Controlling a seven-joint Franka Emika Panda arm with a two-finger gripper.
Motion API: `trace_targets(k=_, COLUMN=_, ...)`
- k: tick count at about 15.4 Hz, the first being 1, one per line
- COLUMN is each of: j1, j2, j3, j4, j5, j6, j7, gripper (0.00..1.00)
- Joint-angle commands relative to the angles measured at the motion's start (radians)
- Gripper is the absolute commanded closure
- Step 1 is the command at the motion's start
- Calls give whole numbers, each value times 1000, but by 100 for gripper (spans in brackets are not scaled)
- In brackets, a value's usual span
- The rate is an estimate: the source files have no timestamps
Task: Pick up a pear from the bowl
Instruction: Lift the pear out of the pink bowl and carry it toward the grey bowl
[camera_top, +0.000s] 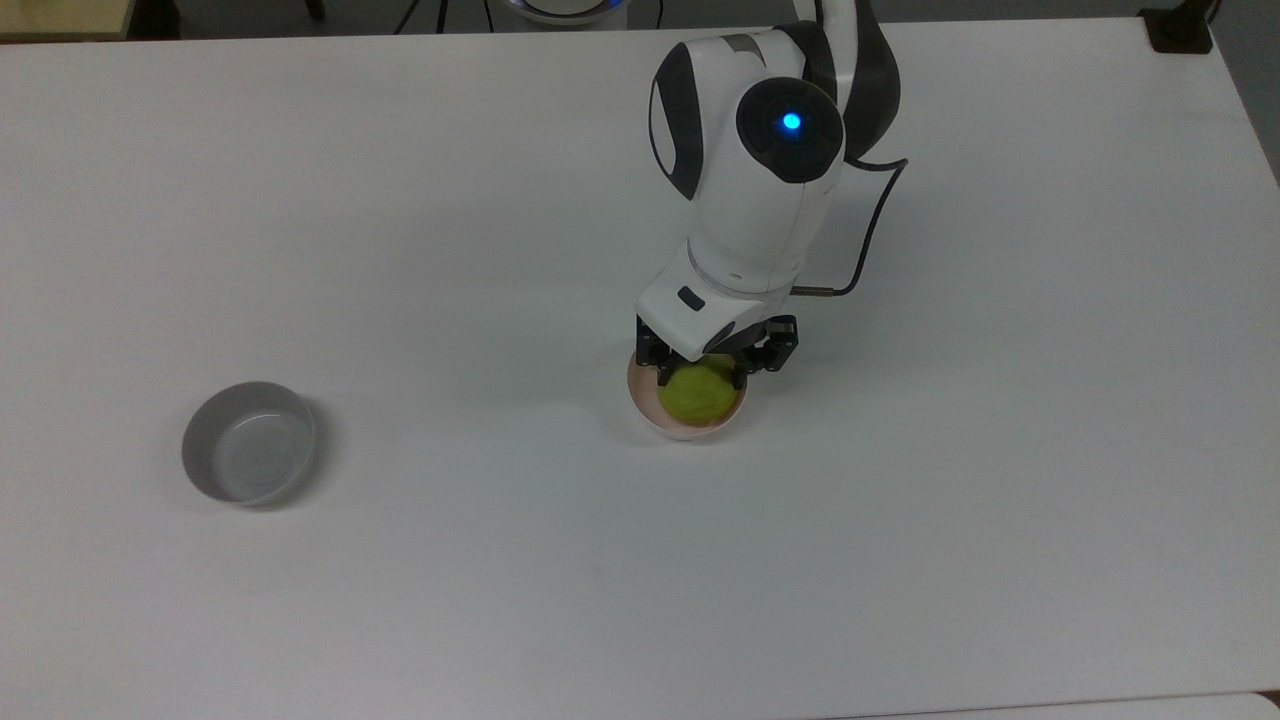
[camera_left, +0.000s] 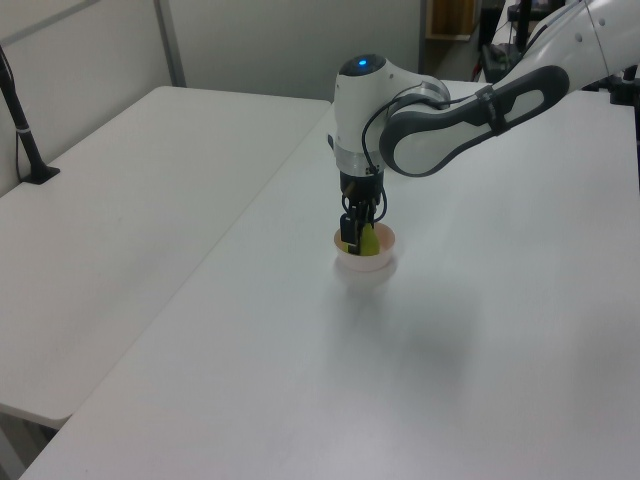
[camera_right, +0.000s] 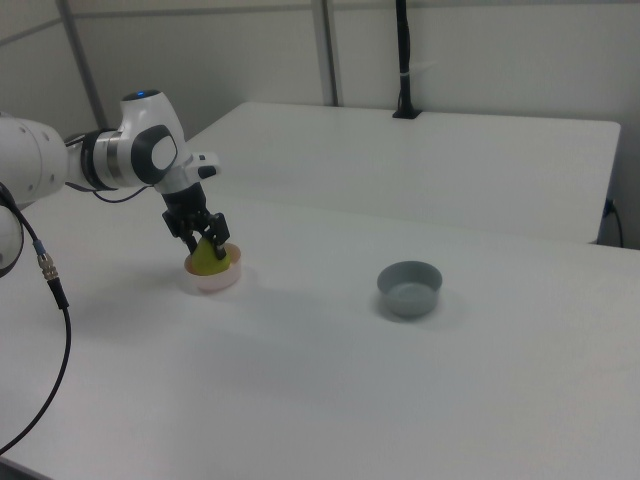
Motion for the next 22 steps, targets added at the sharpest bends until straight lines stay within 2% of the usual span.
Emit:
trace_targets(k=1, j1=4, j2=-86, j3=-11, j4=-7, j5=-1, j6=-6, j7=8, gripper=62)
trace_targets(k=7, j1=-94, j2=-172, j3=-3, j4=-13, j5=-1, j6=-107, j7=-50, gripper=62)
trace_targets(k=14, j1=-319, j2=-195, j3=3, j4=-47, j5=-7, j6=-144, j7=-253, gripper=62)
trace_targets(k=18, j1=-338, j2=-146, j3=-5, j4=-79, j5=-26, j6=-127, j7=-290, gripper=60)
trace_targets(k=22, j1=-338, j2=-95, j3=-5, j4=-78, j5=-29, j6=-98, j7=-284, gripper=46)
